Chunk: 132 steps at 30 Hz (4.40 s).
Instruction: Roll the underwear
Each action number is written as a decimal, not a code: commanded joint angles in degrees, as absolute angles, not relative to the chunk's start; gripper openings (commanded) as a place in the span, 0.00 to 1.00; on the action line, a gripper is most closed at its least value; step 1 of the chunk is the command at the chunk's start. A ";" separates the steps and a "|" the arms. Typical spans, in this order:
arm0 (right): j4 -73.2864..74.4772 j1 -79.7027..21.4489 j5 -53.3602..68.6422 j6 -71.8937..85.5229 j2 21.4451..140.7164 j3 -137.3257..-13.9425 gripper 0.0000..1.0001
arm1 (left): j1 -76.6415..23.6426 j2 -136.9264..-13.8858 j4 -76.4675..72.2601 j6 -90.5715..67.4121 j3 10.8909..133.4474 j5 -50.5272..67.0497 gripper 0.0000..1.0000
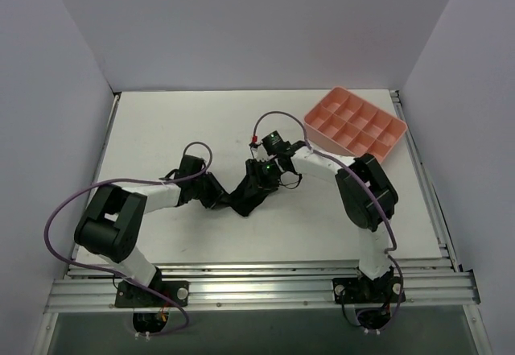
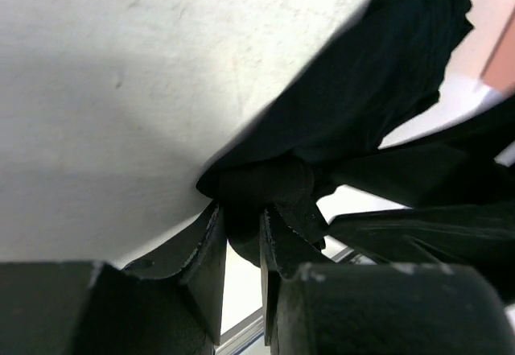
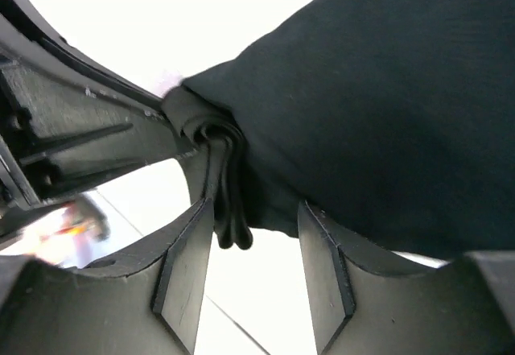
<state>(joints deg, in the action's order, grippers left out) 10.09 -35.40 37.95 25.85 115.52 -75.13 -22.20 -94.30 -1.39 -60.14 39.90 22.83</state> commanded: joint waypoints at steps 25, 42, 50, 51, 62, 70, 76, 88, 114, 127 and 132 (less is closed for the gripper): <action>0.53 -63.19 -2.11 11.60 100.89 -66.62 0.43 | -22.15 -92.55 31.73 -51.77 47.72 17.84 0.02; -0.97 -68.64 -14.76 10.55 107.75 -66.45 0.44 | -22.06 -92.37 32.96 -54.75 47.11 17.58 0.02; -1.32 -71.98 -19.25 10.20 107.84 -66.27 0.45 | -22.06 -92.72 34.01 -54.93 48.25 17.14 0.02; -1.23 -72.07 -19.60 10.11 108.36 -66.70 0.45 | -22.06 -92.90 34.01 -54.93 48.16 17.23 0.02; -0.35 -74.27 -23.91 8.08 112.23 -67.33 0.44 | -21.97 -91.59 34.72 -56.34 48.08 17.58 0.02; -5.16 -68.48 -12.68 17.57 107.33 -59.69 0.00 | -18.90 -87.90 37.61 -55.20 49.31 18.11 0.20; -12.64 -61.36 4.91 23.55 104.33 -50.98 0.00 | -15.73 -82.27 39.64 -51.60 50.62 14.95 0.42; -24.51 -55.55 22.39 29.97 109.94 -46.32 0.00 | -16.08 -76.47 30.86 -54.66 44.74 16.44 0.57; -33.69 -52.38 31.12 34.72 113.82 -44.29 0.12 | -17.49 -86.66 20.30 -53.26 40.07 22.23 0.22; -8.71 -59.41 5.29 23.03 101.16 -56.24 0.48 | -20.65 -90.26 34.98 -50.10 46.58 15.56 0.02; -4.13 -64.42 -4.38 19.96 102.04 -60.72 0.48 | -22.14 -91.05 36.47 -50.62 47.72 14.50 0.02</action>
